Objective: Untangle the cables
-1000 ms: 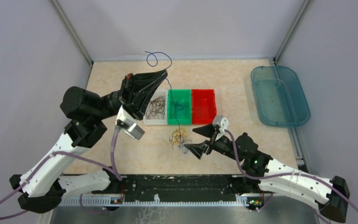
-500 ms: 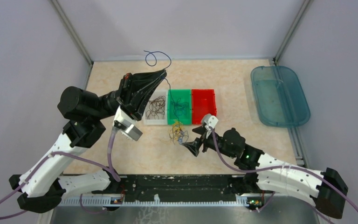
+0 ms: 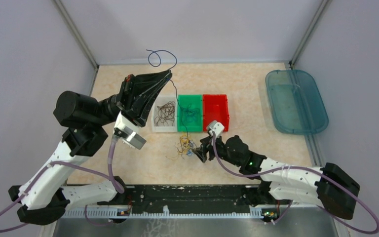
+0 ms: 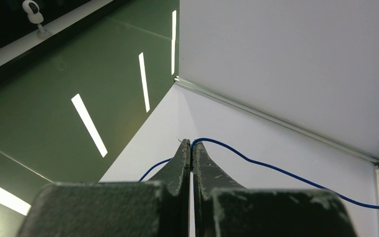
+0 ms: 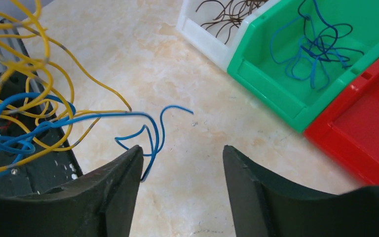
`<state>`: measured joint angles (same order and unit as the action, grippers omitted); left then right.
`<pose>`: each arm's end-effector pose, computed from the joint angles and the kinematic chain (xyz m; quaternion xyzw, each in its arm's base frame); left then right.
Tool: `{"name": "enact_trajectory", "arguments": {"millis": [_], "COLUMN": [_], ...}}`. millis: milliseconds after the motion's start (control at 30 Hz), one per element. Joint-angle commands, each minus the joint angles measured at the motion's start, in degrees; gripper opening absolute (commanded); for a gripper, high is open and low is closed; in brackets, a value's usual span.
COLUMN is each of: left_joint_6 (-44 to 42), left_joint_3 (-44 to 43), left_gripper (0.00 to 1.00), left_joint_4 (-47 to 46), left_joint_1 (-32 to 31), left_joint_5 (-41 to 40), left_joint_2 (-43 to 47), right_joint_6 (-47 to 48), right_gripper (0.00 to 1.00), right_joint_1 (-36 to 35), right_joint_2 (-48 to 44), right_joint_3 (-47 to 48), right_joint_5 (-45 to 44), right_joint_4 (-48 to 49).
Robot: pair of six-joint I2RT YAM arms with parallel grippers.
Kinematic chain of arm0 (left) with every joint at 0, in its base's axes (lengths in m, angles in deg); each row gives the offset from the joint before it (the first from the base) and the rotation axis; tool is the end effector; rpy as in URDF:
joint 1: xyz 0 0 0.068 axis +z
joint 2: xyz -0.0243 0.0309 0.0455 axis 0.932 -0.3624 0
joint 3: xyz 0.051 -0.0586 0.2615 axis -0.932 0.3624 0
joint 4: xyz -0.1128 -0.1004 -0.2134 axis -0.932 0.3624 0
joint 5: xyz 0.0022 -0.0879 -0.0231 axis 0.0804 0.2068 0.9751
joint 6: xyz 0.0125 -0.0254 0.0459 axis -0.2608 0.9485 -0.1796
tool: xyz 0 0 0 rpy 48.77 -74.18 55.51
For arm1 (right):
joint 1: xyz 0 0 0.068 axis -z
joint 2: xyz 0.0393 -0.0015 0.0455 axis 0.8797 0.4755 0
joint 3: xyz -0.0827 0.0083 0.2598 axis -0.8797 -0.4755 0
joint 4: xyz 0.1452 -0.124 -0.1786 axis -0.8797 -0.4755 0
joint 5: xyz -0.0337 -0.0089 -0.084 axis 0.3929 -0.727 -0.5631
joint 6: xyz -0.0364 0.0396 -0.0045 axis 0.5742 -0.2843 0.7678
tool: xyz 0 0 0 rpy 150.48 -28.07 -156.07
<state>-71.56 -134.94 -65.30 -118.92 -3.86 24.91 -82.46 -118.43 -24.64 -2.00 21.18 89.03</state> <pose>0.0910 -0.1387 0.5452 0.5217 0.0345 -0.0075 0.8524 0.1150 0.1751 0.2100 -0.2997 0.7206 0.3469 0.5203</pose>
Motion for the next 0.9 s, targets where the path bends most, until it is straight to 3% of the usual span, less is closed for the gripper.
{"name": "enact_trajectory", "arguments": {"millis": [0, 167, 300, 500, 667, 867], "left_joint_6": [-1.23, -2.58, -5.65, -19.56, -36.6, -45.71], "left_joint_3": [-1.93, -2.18, -2.69, -5.19, -8.84, -14.98], "left_gripper": [0.0, 0.0, 0.0, 0.0, 0.0, 0.0], "left_joint_4": [0.36, 2.82, 4.63, 6.47, 5.48, 4.27], "left_joint_1": [-0.5, -0.46, -0.51, -0.52, -0.45, -0.52], "left_joint_5": [0.41, -1.03, -2.58, -7.98, -17.8, -26.08], "left_joint_2": [0.62, 1.99, 2.88, 3.64, 2.47, 1.07], "right_joint_6": [-3.04, -4.23, -4.36, -5.74, -9.64, -16.23], "right_gripper": [0.53, 0.24, 0.01, 0.0, 0.0, 0.0], "right_joint_1": [0.47, 0.48, 0.49, 0.54, 1.55, 3.34], "right_joint_2": [0.09, -3.65, -6.18, -10.52, -11.1, -10.37], "right_joint_3": [-1.43, -3.68, -4.11, -3.82, -1.39, 2.16], "right_joint_5": [-4.37, -5.46, -6.45, -18.92, -29.58, -37.42], "right_joint_4": [11.68, 14.39, 11.21, 2.92, -7.49, -18.84]}}
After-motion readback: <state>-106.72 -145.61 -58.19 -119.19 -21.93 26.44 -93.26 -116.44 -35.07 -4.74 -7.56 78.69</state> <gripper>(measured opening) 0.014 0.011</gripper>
